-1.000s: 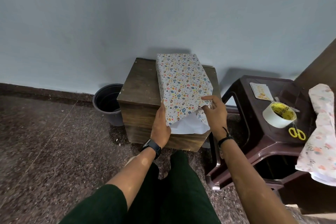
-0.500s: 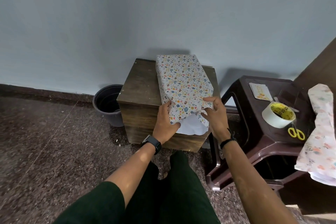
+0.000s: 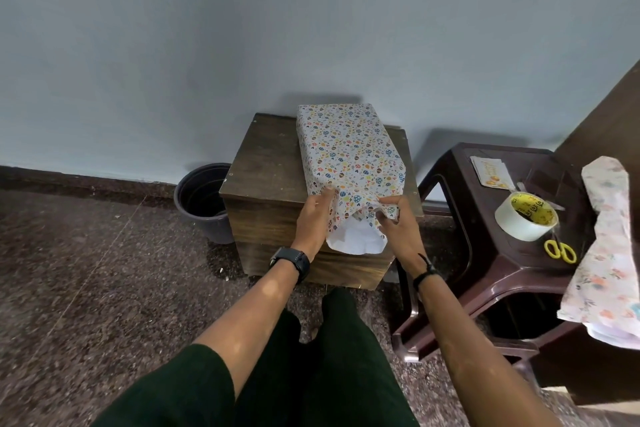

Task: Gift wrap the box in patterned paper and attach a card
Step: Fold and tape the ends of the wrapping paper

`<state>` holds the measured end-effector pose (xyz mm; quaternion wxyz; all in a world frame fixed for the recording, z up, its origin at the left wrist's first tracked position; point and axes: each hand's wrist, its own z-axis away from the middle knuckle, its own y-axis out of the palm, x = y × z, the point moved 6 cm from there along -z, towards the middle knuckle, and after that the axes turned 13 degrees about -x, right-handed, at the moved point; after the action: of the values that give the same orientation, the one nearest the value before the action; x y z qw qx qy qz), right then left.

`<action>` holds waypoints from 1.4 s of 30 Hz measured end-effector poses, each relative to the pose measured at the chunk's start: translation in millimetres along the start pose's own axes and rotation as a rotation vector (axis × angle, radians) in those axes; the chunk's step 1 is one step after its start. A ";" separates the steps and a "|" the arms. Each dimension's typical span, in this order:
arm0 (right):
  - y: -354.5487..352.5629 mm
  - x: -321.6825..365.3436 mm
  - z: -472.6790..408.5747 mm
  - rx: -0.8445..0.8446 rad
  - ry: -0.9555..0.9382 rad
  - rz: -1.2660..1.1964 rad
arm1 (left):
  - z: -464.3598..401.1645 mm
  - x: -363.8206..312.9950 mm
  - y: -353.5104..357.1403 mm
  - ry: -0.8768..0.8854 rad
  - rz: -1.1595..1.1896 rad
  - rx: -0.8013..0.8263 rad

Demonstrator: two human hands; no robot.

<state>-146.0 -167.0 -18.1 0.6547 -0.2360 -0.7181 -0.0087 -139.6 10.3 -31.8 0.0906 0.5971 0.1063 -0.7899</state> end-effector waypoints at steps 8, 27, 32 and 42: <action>-3.4 9.4 -4.6 -0.013 0.084 -0.111 | 13.0 -1.4 14.5 -0.227 -0.102 0.157; -3.5 -1.7 2.5 0.210 0.334 -0.366 | -16.5 -2.5 21.1 -0.284 0.244 -0.020; -13.8 -4.5 -21.9 -0.039 0.356 -0.361 | -15.0 -2.3 19.6 -0.267 0.276 -0.021; -15.2 6.8 -48.9 -0.216 0.274 0.092 | -16.5 -5.1 17.5 -0.176 0.201 -0.076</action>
<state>-105.7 -194.0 -0.2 0.7169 -0.3344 -0.6054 -0.0878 -118.2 -1.8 -32.3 0.2007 0.5294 0.0675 -0.8215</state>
